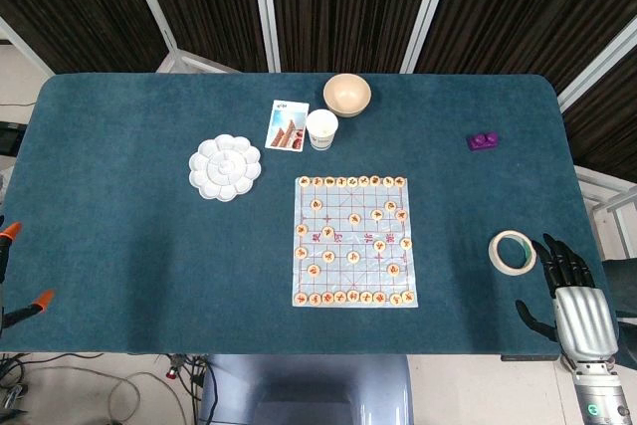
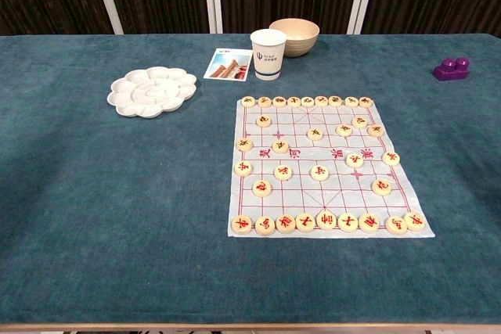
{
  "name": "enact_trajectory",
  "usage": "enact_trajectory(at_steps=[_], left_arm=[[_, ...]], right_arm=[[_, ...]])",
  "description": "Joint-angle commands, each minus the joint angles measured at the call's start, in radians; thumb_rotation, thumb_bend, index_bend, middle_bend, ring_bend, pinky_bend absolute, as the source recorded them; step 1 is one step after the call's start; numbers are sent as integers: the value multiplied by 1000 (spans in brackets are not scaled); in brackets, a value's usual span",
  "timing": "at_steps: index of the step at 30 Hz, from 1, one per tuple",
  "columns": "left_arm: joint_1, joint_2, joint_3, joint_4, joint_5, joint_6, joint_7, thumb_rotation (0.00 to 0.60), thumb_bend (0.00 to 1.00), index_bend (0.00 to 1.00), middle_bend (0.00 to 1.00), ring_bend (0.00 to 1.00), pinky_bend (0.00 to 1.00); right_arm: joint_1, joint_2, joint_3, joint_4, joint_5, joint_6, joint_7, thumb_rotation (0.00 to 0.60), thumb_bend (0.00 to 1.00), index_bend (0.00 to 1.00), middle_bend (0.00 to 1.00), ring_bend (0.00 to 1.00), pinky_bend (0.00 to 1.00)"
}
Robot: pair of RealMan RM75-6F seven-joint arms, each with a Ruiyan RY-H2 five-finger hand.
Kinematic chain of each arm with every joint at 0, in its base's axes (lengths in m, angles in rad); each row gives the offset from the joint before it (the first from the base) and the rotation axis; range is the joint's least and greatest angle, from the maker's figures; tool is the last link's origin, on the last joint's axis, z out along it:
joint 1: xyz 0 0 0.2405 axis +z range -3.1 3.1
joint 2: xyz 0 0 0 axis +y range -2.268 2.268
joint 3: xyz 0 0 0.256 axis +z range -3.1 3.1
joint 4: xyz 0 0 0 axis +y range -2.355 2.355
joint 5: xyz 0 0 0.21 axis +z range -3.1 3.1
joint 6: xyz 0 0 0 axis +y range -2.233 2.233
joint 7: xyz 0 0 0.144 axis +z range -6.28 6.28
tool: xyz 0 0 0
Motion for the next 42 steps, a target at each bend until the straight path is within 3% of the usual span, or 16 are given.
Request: enact_trajectory(at_steps=[1, 23, 27, 33, 37, 42], left_arm=[[0, 0, -1, 0, -1, 1, -1, 600, 0, 106, 0, 0, 0], [1, 3, 0, -2, 3, 3, -13, 600, 0, 106, 0, 0, 0], [-2, -6, 2, 0, -1, -7, 1, 600, 0, 106, 0, 0, 0], [-4, -12, -4, 1, -9, -4, 11, 600, 0, 106, 0, 0, 0], [-4, -12, -6, 3, -12, -4, 10, 600, 0, 106, 0, 0, 0], [-5, -16, -6, 3, -14, -6, 23, 600, 0, 106, 0, 0, 0]], right_arm=[[1, -1, 0, 1, 0, -1, -1, 600, 364, 0, 0, 8, 137], [0, 22, -9, -23, 7, -22, 29, 600, 364, 0, 0, 9, 137], [8, 47, -21, -71, 8, -54, 115, 600, 364, 0, 0, 8, 137], [122, 198, -8, -212, -10, -227, 129, 600, 363, 15, 0, 8, 137], [244, 321, 37, -335, 107, -442, 82, 600, 364, 31, 0, 8, 137], [370, 348, 92, -394, 290, -612, -42, 600, 363, 61, 0, 8, 137]])
